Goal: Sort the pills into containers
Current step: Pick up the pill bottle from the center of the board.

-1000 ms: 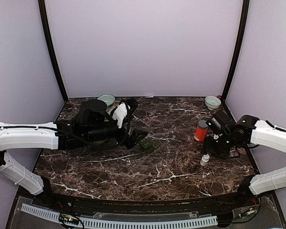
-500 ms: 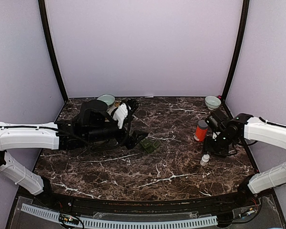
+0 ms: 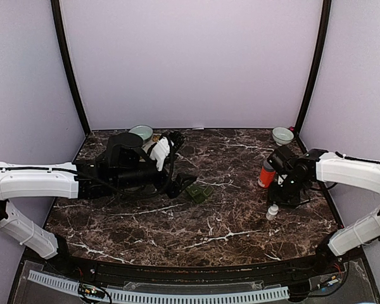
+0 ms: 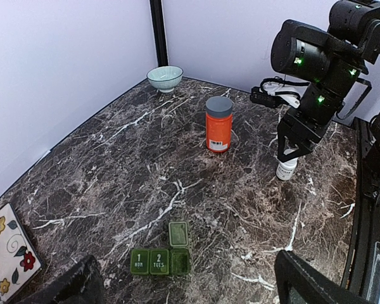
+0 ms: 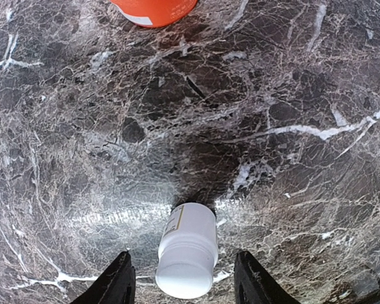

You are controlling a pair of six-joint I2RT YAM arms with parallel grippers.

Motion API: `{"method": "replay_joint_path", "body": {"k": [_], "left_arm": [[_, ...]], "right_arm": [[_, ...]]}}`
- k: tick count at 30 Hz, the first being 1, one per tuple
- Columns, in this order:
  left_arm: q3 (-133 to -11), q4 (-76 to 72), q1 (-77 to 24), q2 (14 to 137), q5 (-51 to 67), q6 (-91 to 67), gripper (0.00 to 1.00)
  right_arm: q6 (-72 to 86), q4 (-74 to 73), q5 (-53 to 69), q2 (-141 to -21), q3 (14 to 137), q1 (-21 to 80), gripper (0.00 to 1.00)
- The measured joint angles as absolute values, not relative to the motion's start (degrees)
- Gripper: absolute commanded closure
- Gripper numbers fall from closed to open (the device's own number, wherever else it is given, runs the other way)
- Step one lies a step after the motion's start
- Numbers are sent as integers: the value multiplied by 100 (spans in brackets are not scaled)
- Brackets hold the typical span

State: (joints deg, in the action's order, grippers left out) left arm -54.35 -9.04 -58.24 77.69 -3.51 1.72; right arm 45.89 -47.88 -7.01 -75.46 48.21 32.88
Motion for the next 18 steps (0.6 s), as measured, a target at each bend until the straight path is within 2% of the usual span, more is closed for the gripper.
{"method": "replay_joint_path", "body": {"k": [18], "left_arm": [[-5435,-884,-5824,7769,-370,176,3]], "right_arm": [[4440,-4788,-593,-7723,4895,3286,50]]}}
